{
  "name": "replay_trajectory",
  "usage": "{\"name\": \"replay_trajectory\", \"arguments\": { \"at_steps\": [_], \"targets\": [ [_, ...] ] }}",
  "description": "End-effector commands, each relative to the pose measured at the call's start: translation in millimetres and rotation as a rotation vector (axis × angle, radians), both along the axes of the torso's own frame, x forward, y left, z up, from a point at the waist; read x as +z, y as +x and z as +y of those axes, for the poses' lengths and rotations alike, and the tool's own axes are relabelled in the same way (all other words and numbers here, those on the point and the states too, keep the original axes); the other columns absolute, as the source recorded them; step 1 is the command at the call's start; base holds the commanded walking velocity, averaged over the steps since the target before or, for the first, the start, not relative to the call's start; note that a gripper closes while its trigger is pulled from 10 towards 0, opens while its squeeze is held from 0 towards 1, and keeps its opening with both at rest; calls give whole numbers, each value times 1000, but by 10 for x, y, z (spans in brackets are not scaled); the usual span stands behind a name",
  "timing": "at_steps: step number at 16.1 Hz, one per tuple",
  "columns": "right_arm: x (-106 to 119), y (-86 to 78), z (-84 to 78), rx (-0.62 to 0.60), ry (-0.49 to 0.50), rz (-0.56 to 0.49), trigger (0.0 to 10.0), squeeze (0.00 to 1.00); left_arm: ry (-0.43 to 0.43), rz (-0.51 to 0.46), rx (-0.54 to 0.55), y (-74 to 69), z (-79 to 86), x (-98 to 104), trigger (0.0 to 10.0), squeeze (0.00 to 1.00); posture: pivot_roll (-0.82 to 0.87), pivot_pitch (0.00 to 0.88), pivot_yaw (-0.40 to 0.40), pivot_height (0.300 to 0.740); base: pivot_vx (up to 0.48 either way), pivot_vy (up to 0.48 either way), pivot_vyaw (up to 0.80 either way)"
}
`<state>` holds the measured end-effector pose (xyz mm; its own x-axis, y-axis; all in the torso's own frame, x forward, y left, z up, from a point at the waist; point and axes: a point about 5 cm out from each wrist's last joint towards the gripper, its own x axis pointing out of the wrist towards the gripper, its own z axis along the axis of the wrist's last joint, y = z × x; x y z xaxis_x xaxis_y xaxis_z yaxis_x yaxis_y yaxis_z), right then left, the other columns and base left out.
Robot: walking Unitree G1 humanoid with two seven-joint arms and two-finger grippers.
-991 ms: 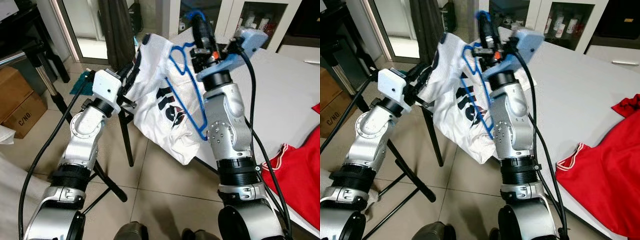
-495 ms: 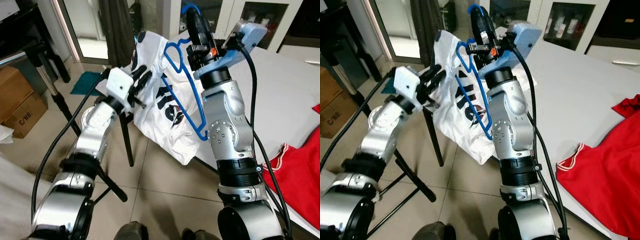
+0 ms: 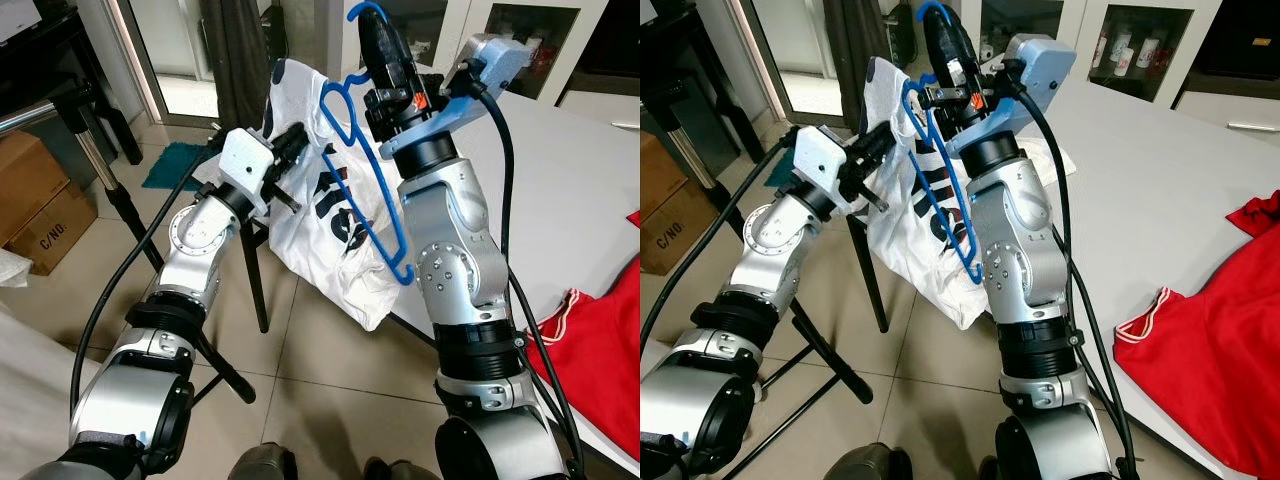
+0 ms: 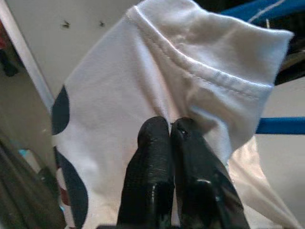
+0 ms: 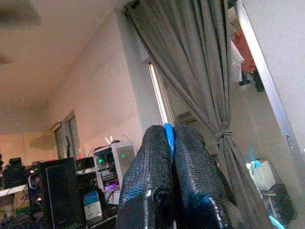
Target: Hang hanger
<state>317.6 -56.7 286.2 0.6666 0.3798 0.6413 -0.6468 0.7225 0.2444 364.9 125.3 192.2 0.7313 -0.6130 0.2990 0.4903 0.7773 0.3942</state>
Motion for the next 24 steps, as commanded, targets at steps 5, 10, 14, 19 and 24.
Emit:
{"name": "replay_trajectory", "arguments": {
  "at_steps": [5, 10, 14, 19, 24],
  "targets": [
    [-2, -48, 60, 27, 14, 3, 10000, 0, -5, -4, -45, -84, 59, -49, 10000, 1000, 4, 0, 48, 740, 0, 0, 0],
    [-62, -31, 70, 27, -32, 16, 10000, 0, -171, 66, -66, -297, 195, -142, 10000, 922, 14, 0, 34, 740, 0, 0, 0],
    [-70, -33, 90, 38, -42, 17, 10000, 0, -144, 145, -133, -420, 176, -247, 10000, 0, 18, 0, 30, 740, 0, 0, 0],
    [-53, -40, 98, 42, -41, 10, 10000, 0, 23, 148, -48, -381, 230, -309, 10000, 1000, 20, 0, 29, 740, 0, 0, 0],
    [-62, -67, 76, 54, -43, 13, 10000, 0, 151, 98, 112, -191, 261, -273, 10000, 0, 18, 0, 27, 740, 0, 0, 0]
  ]
}}
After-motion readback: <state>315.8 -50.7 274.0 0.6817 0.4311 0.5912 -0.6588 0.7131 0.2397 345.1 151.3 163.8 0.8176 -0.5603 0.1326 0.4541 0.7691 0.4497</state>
